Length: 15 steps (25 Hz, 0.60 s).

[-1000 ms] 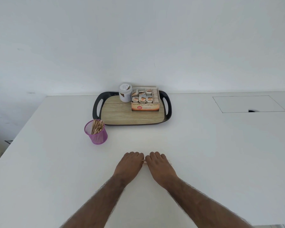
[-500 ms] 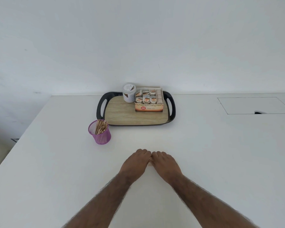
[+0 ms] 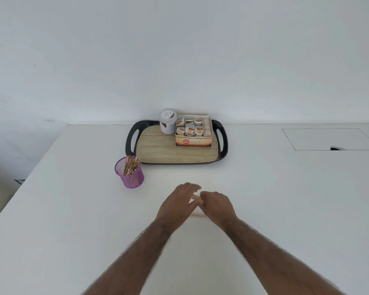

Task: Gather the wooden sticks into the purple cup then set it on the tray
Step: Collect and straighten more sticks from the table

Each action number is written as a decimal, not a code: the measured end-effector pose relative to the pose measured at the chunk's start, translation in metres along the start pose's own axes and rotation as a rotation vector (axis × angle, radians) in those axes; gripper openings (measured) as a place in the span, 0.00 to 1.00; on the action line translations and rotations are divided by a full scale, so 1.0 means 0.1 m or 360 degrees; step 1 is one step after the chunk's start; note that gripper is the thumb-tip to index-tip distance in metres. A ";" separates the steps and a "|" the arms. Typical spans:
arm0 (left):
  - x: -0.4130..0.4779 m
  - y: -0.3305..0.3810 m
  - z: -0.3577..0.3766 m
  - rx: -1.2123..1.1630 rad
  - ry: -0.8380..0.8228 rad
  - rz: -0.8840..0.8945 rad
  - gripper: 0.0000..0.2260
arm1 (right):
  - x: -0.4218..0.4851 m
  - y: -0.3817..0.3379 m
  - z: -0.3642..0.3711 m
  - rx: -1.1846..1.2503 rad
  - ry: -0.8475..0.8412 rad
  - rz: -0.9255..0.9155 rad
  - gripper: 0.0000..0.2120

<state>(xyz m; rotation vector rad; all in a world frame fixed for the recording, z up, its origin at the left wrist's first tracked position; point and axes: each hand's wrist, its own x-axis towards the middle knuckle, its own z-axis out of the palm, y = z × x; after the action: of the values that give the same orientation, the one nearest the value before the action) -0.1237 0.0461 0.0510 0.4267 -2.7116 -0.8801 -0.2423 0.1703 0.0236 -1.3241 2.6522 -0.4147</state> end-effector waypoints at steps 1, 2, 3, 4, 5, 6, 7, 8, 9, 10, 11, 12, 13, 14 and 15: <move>0.00 0.06 -0.06 -0.0082 0.0105 0.0011 0.17 | 0.02 -0.03 -0.05 0.0120 0.0013 0.0037 0.16; 0.00 0.11 -0.11 -0.0194 0.0263 0.0004 0.19 | 0.05 -0.07 -0.12 0.0254 0.0035 0.0076 0.18; 0.00 0.15 -0.13 -0.0365 0.0463 -0.0043 0.20 | 0.09 -0.12 -0.19 0.0401 0.0068 0.0114 0.19; 0.01 0.19 -0.12 -0.0624 0.0656 -0.0174 0.20 | 0.12 -0.19 -0.28 0.0567 0.0111 0.0149 0.20; 0.02 0.24 -0.12 -0.0997 0.0774 -0.0403 0.20 | 0.15 -0.27 -0.36 0.0762 0.0166 0.0177 0.20; 0.04 0.29 -0.10 -0.1450 0.0778 -0.0669 0.21 | 0.16 -0.35 -0.45 0.0986 0.0234 0.0198 0.20; 0.06 0.35 -0.07 -0.1892 0.0687 -0.0914 0.23 | 0.18 -0.44 -0.53 0.1227 0.0311 0.0220 0.20; 0.05 0.42 -0.03 -0.2248 0.0554 -0.1112 0.26 | 0.19 -0.52 -0.62 0.1451 0.0381 0.0248 0.21; 0.04 0.48 0.01 -0.2522 0.0416 -0.1236 0.30 | 0.19 -0.60 -0.70 0.1642 0.0442 0.0271 0.22; 0.03 0.53 0.04 -0.2750 0.0279 -0.1286 0.33 | 0.19 -0.67 -0.77 0.1802 0.0484 0.0277 0.23; 0.01 0.59 0.04 -0.2962 0.0167 -0.1267 0.34 | 0.19 -0.74 -0.83 0.1934 0.0509 0.0267 0.25; 0.02 0.64 0.03 -0.3168 0.0105 -0.1204 0.35 | 0.19 -0.79 -0.87 0.2029 0.0531 0.0259 0.26; 0.05 0.67 0.00 -0.3373 0.0093 -0.1138 0.35 | 0.18 -0.84 -0.89 0.2070 0.0560 0.0264 0.27; 0.10 0.69 -0.03 -0.3526 0.0120 -0.1088 0.34 | 0.17 -0.87 -0.89 0.2075 0.0593 0.0276 0.28; 0.15 0.70 -0.08 -0.3641 0.0160 -0.1047 0.32 | 0.17 -0.88 -0.88 0.2070 0.0625 0.0279 0.27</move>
<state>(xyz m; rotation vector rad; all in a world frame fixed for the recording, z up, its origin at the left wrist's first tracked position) -0.1488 0.0912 0.1017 0.5509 -0.0947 -2.8103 -0.2080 0.1224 0.1346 -0.5686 1.8453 -2.0182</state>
